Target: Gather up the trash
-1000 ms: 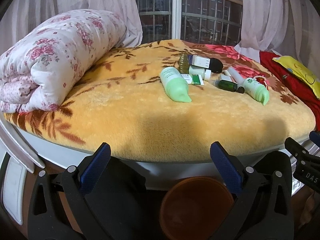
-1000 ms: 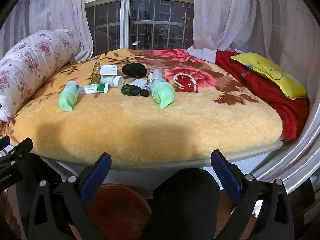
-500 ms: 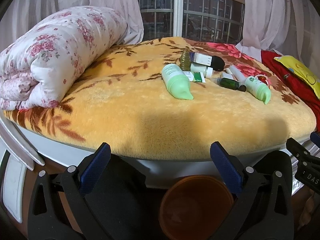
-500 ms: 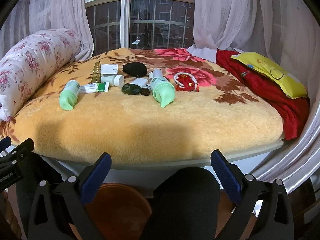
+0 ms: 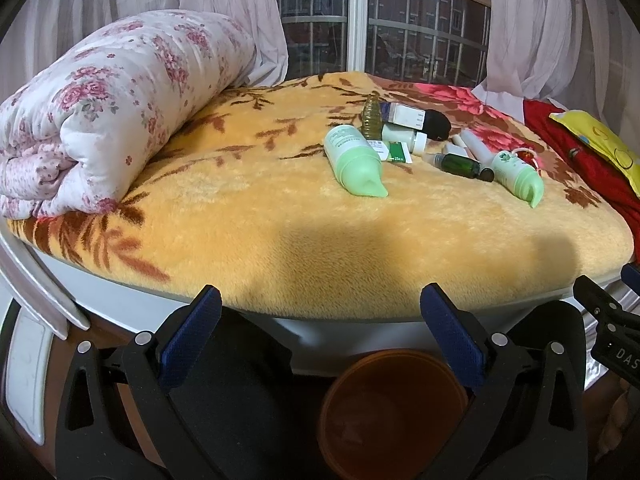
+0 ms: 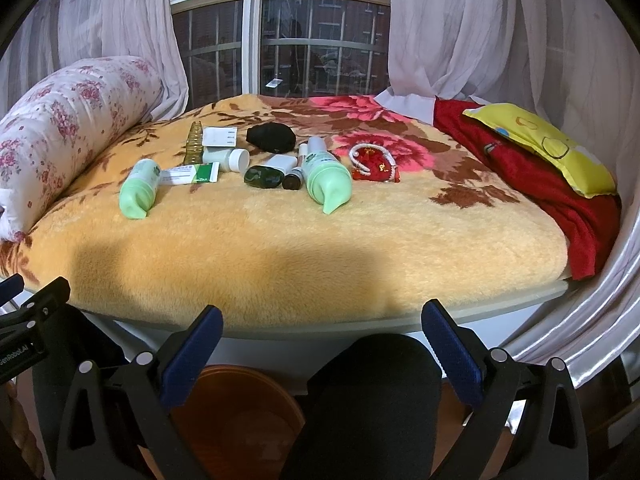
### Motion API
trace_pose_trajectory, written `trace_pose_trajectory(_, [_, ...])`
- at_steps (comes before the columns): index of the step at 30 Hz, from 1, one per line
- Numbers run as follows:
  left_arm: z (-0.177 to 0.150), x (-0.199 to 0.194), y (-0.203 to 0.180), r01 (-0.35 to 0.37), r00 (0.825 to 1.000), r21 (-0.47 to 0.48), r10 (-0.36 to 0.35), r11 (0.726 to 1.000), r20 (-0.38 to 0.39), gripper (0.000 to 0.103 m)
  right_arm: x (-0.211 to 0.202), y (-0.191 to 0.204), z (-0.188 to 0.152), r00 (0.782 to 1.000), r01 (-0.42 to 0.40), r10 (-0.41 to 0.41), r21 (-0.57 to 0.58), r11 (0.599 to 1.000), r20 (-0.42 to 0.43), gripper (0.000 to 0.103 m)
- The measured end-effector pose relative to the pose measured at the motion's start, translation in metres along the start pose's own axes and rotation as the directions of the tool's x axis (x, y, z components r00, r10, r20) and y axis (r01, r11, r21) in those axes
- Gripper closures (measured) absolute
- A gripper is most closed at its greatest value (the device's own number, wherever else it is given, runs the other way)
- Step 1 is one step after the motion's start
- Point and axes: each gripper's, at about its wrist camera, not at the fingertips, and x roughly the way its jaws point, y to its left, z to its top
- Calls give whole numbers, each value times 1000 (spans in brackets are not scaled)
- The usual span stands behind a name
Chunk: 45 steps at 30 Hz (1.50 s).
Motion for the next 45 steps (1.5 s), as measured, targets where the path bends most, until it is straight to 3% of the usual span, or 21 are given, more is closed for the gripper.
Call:
trace_pose_trajectory(7, [9,9,-2,9,1000,6,-9,1000,-24,6,8,-3,14,1000,-19,19,-13,1000,-12,5])
trace_pose_trajectory(12, [34,23,-6,19,999,14,-19,1000,-26,6,29,-17,49,997,-61,61,12,998,-48,5])
trace_pose_trajectory(20, [71,66,-12,47,996,-12,-48,999,-74,6,87,-29,114,994,-24,24,1,1000,-111,5])
trace_pose_trajectory(23, [80,76,-11,50,996,-21,-52,999,-77,6,122,-26,130,979,-59,57,-3,998,-198,5])
trace_pose_trajectory(26, [85,84,-6,58,995,-38,-61,998,-82,6,164,-23,139,929,-152,154,32,988,-337,5])
trace_pose_trajectory(28, [86,90,-2,64,993,-45,-68,997,-92,6,180,-23,142,905,-165,170,46,985,-389,5])
trace_pose_trajectory(32, [85,98,6,70,991,-61,-76,996,-107,6,200,-15,147,883,-165,147,0,986,-446,15])
trace_pose_trajectory(36, [83,107,12,86,987,-88,-97,992,-125,6,218,-10,144,859,-171,134,-29,985,-495,30])
trace_pose_trajectory(42, [84,110,10,78,988,-65,-86,995,-126,6,223,-7,149,844,-218,168,-40,975,-509,55])
trace_pose_trajectory(45, [88,108,8,89,985,-63,-97,994,-141,6,222,-7,148,844,-231,181,-37,972,-504,56])
